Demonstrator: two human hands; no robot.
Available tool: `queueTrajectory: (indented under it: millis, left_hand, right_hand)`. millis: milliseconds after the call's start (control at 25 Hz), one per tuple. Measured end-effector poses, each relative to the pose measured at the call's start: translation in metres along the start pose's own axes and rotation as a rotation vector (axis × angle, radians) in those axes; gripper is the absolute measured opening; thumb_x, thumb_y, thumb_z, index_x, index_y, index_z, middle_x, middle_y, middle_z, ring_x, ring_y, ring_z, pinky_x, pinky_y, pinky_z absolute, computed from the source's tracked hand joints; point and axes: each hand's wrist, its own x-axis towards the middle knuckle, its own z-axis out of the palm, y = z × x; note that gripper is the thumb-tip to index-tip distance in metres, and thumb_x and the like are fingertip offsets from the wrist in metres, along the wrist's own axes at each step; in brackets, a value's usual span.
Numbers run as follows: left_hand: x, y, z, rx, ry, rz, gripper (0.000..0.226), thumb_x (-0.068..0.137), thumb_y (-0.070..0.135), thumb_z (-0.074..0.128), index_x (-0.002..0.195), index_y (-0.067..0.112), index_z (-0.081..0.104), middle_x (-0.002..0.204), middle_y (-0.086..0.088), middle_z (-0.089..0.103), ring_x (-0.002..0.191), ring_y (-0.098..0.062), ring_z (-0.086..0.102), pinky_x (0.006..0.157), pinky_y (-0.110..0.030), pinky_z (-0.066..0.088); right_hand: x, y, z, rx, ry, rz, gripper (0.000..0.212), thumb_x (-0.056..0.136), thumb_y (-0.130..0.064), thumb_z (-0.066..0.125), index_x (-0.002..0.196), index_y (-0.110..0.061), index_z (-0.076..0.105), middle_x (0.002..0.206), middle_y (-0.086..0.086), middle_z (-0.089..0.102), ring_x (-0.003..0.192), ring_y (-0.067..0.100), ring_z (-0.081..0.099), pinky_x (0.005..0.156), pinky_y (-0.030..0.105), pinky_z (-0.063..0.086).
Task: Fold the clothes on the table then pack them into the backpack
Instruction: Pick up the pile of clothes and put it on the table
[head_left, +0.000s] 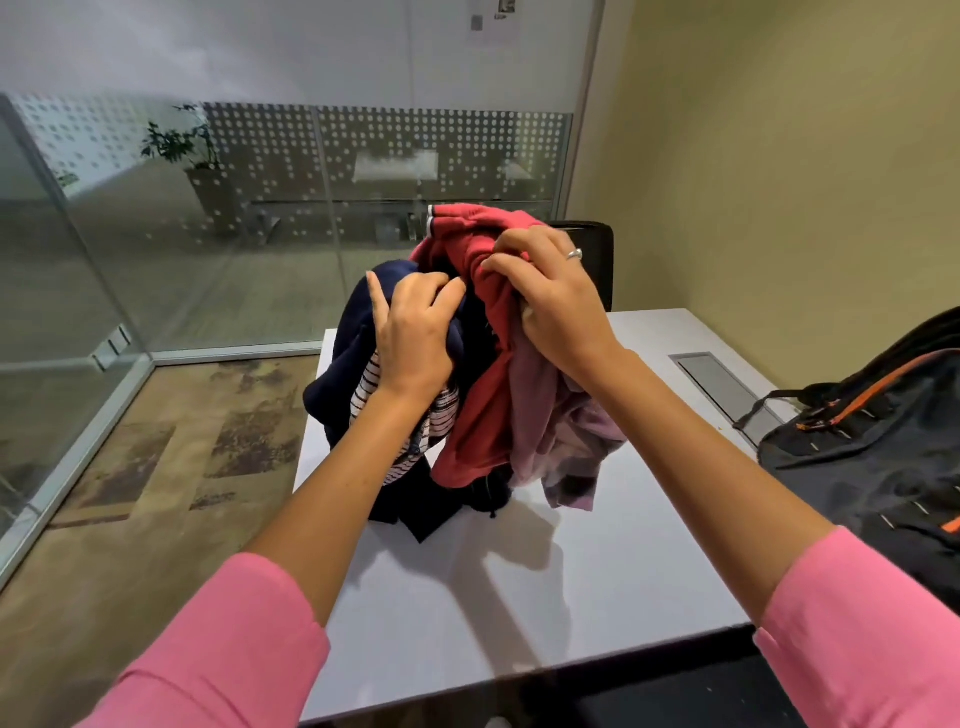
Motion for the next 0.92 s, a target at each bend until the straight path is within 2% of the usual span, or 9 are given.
queueTrajectory:
  millis: [160, 320, 400, 440, 520, 600, 720, 800, 920]
  left_hand:
    - [-0.003, -0.011, 0.033, 0.012, -0.063, 0.009, 0.038, 0.077, 0.004, 0.058, 0.112, 0.013, 0.066, 0.105, -0.003, 0.062, 0.104, -0.025, 0.055, 0.112, -0.061, 0.004]
    - [0.013, -0.016, 0.075, 0.014, -0.089, 0.025, 0.040, 0.079, 0.016, 0.044, 0.112, 0.014, 0.067, 0.105, -0.002, 0.063, 0.103, -0.024, 0.056, 0.113, -0.056, 0.006]
    - [0.028, -0.016, 0.099, 0.015, -0.085, 0.036, 0.039, 0.076, 0.012, 0.050, 0.112, 0.014, 0.067, 0.105, -0.002, 0.064, 0.103, -0.024, 0.056, 0.114, -0.052, 0.014]
    - [0.036, -0.015, 0.112, 0.012, -0.078, 0.043, 0.038, 0.075, 0.010, 0.055, 0.111, 0.014, 0.067, 0.105, -0.003, 0.064, 0.101, -0.025, 0.057, 0.111, -0.049, 0.024]
    - [0.046, -0.015, 0.137, 0.007, -0.060, 0.058, 0.032, 0.077, 0.009, 0.061, 0.108, 0.012, 0.067, 0.103, -0.005, 0.064, 0.095, -0.028, 0.058, 0.092, -0.043, 0.038]
    - [0.042, -0.019, 0.163, 0.010, -0.077, 0.064, 0.032, 0.075, 0.005, 0.060, 0.106, 0.009, 0.067, 0.103, -0.007, 0.064, 0.092, -0.030, 0.057, 0.080, -0.040, 0.040]
    - [0.000, -0.032, 0.200, 0.054, -0.253, 0.064, 0.046, 0.061, -0.001, 0.071, 0.105, 0.009, 0.067, 0.108, -0.010, 0.064, 0.100, -0.031, 0.056, 0.088, -0.043, 0.040]
    - [-0.039, -0.042, 0.217, 0.110, -0.470, 0.089, 0.054, 0.054, 0.005, 0.080, 0.106, 0.013, 0.068, 0.112, -0.010, 0.065, 0.109, -0.032, 0.058, 0.096, -0.046, 0.042]
    - [-0.099, -0.054, 0.225, 0.200, -0.802, 0.083, 0.074, 0.039, 0.019, 0.088, 0.110, 0.020, 0.067, 0.115, -0.011, 0.065, 0.111, -0.034, 0.061, 0.094, -0.053, 0.046]
  right_hand:
    - [-0.021, 0.020, 0.030, 0.015, -0.030, -0.004, 0.029, 0.084, 0.008, 0.048, 0.102, 0.002, 0.069, 0.107, 0.018, 0.065, 0.105, 0.029, 0.047, 0.092, 0.038, 0.043]
    - [-0.034, 0.056, 0.060, 0.010, -0.054, 0.021, 0.027, 0.087, 0.003, 0.048, 0.104, 0.002, 0.069, 0.107, 0.018, 0.066, 0.107, 0.029, 0.046, 0.094, 0.034, 0.040]
    - [-0.034, 0.080, 0.073, 0.007, -0.050, 0.039, 0.026, 0.088, 0.001, 0.048, 0.104, 0.003, 0.069, 0.108, 0.018, 0.066, 0.107, 0.029, 0.047, 0.094, 0.035, 0.041]
    - [-0.034, 0.093, 0.079, 0.007, -0.052, 0.044, 0.026, 0.089, 0.001, 0.048, 0.104, 0.003, 0.069, 0.108, 0.018, 0.066, 0.107, 0.030, 0.047, 0.094, 0.036, 0.041]
    - [-0.035, 0.115, 0.093, 0.018, -0.066, 0.034, 0.028, 0.092, 0.000, 0.044, 0.103, 0.003, 0.069, 0.108, 0.018, 0.065, 0.106, 0.031, 0.049, 0.094, 0.038, 0.043]
    - [-0.047, 0.131, 0.111, 0.050, -0.094, 0.028, 0.035, 0.098, -0.003, 0.035, 0.103, 0.003, 0.070, 0.108, 0.018, 0.065, 0.105, 0.032, 0.051, 0.094, 0.037, 0.042]
    - [-0.096, 0.139, 0.140, 0.087, -0.248, 0.009, 0.033, 0.094, -0.007, 0.040, 0.105, -0.001, 0.070, 0.111, 0.016, 0.066, 0.108, 0.029, 0.049, 0.094, 0.035, 0.043]
    - [-0.139, 0.139, 0.156, 0.107, -0.407, -0.013, 0.033, 0.090, -0.014, 0.044, 0.109, -0.007, 0.070, 0.113, 0.013, 0.065, 0.109, 0.026, 0.046, 0.090, 0.034, 0.047]
    - [-0.200, 0.134, 0.171, 0.180, -0.678, -0.002, 0.038, 0.088, -0.019, 0.041, 0.118, -0.015, 0.063, 0.119, 0.014, 0.059, 0.107, 0.030, 0.051, 0.079, 0.035, 0.054]
